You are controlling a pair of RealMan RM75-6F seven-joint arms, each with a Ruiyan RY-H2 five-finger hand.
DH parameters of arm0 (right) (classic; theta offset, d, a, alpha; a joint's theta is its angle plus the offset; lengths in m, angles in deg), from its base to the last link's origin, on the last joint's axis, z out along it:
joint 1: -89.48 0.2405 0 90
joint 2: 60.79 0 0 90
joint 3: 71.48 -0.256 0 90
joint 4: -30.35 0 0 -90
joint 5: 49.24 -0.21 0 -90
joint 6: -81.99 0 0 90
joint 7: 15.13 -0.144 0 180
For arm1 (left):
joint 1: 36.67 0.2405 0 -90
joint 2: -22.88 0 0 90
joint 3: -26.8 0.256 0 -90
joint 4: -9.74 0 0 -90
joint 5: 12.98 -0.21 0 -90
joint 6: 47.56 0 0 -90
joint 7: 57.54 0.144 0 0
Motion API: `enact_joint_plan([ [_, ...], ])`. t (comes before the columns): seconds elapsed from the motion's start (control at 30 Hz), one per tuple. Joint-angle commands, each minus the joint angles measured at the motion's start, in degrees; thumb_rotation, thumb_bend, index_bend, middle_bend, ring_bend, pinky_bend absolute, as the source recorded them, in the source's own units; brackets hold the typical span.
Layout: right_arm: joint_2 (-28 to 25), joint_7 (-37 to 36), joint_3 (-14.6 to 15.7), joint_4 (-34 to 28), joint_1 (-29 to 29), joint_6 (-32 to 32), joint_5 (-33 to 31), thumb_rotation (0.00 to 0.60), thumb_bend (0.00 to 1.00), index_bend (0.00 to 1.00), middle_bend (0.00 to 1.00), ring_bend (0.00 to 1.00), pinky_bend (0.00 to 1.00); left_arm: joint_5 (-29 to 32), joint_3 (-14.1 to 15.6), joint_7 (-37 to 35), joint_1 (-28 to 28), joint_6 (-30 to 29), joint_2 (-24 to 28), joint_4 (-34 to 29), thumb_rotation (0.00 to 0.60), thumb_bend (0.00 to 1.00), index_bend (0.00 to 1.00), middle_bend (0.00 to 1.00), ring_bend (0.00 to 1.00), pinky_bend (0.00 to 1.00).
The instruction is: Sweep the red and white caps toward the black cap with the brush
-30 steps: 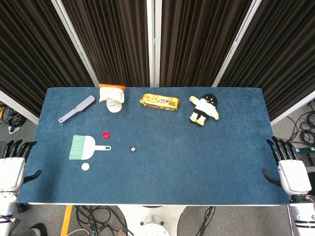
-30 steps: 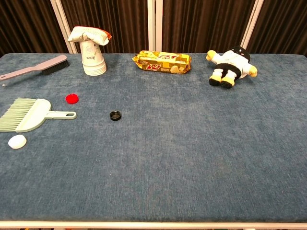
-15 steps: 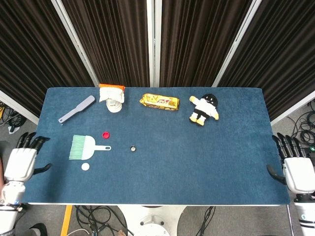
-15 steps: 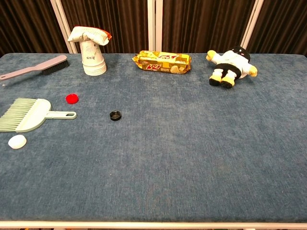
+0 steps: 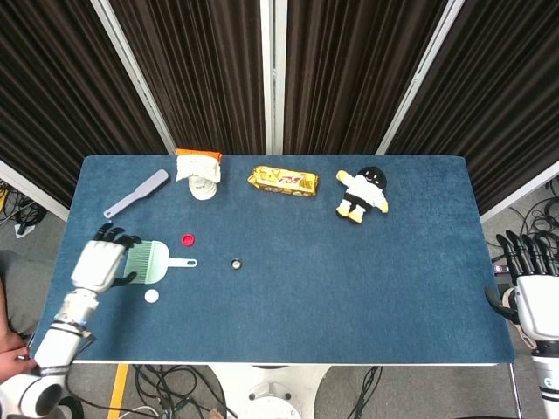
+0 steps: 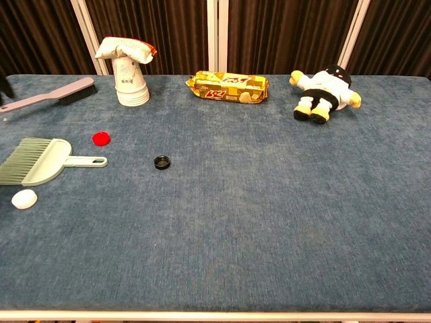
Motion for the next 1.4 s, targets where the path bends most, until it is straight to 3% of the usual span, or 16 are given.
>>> enact_joint_plan([
  [0.03,-0.2,-0.4,-0.1,0.2,-0.1,0.0,-0.4,0.6,0.2,0.0,0.05,0.0,0.0,3.7,-0.4,3.4,-3.3,4.1,-4.1,2.3,0.6,0.2,0.31,0.39,0.21,0.14],
  [0.2,-0.2,-1.2,-0.1,0.6,-0.3,-0.2,-0.4,0.6,0.21,0.0,0.05,0.0,0.0,6.6,-0.5,7.8,-5.9,6.4,-8.3,5.7,0.6,0.2,0.3,0.39,0.21,0.14],
  [0.33,0.2,-1.8,-0.2,1.5,-0.4,-0.3,-0.7,0.6,0.21,0.0,0.05,0.0,0.0,8.7,0.1,16.0,-7.8,6.3,-11.5,8.2,0.6,0.21,0.31,0.39,0.21,0.14],
  [0.53,0.4,-2.2,-0.2,2.0,-0.3,0.3,-1.2,0.6,0.21,0.0,0.05,0.0,0.0,11.2,0.8,20.4,-9.8,7.9,-14.5,10.1,0.6,0.22,0.31,0.39,0.21,0.14],
  [0.83,0.8,-2.4,-0.4,2.7,-0.6,0.2,-2.0,0.6,0.21,0.0,0.05,0.0,0.0,13.7,1.4,23.1,-11.5,8.7,-17.8,13.8,0.6,0.23,0.35,0.41,0.23,0.14],
  [1.4,1.4,-2.5,-0.5,3.0,-0.9,0.2,-2.7,0.6,0.2,0.0,0.05,0.0,0.0,13.9,2.6,21.5,-12.8,9.4,-19.6,17.7,0.6,0.26,0.41,0.46,0.26,0.14],
])
